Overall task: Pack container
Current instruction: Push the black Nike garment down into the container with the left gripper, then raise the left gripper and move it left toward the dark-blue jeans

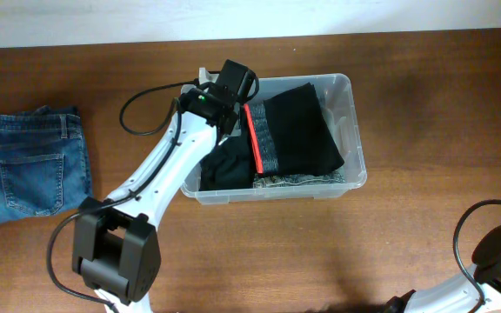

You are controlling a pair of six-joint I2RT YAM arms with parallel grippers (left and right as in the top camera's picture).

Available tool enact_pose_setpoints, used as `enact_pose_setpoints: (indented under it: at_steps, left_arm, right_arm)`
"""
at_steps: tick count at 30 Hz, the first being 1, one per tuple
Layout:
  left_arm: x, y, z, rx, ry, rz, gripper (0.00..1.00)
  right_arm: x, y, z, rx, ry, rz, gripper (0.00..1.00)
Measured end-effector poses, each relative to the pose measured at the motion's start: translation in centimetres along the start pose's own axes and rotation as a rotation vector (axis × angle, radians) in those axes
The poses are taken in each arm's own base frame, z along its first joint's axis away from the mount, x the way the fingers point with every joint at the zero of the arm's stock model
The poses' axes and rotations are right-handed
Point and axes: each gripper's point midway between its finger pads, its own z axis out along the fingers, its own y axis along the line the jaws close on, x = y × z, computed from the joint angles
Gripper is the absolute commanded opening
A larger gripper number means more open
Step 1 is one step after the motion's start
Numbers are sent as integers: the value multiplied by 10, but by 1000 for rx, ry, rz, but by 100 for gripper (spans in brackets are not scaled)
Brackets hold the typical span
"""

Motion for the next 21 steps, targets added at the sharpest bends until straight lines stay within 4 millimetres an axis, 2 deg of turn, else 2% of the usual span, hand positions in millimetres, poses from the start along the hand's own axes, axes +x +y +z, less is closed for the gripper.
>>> enact_pose_setpoints:
  at_steps: [5, 9, 14, 18, 21]
  left_arm:
    - [1, 5, 15, -23, 15, -8, 18]
    - [17, 3, 45, -39, 91, 5, 18]
    - [30, -4, 68, -30, 146, 15, 18]
    - [30, -5, 65, -23, 155, 34, 18]
    - [21, -5, 54, -9, 146, 48, 21]
  right_arm:
    - [0, 0, 0, 0, 0, 0, 99]
    - [0, 0, 0, 0, 0, 0, 99]
    - [0, 0, 0, 0, 0, 0, 99]
    - [0, 0, 0, 0, 0, 0, 99]
    - [0, 0, 0, 0, 0, 0, 99]
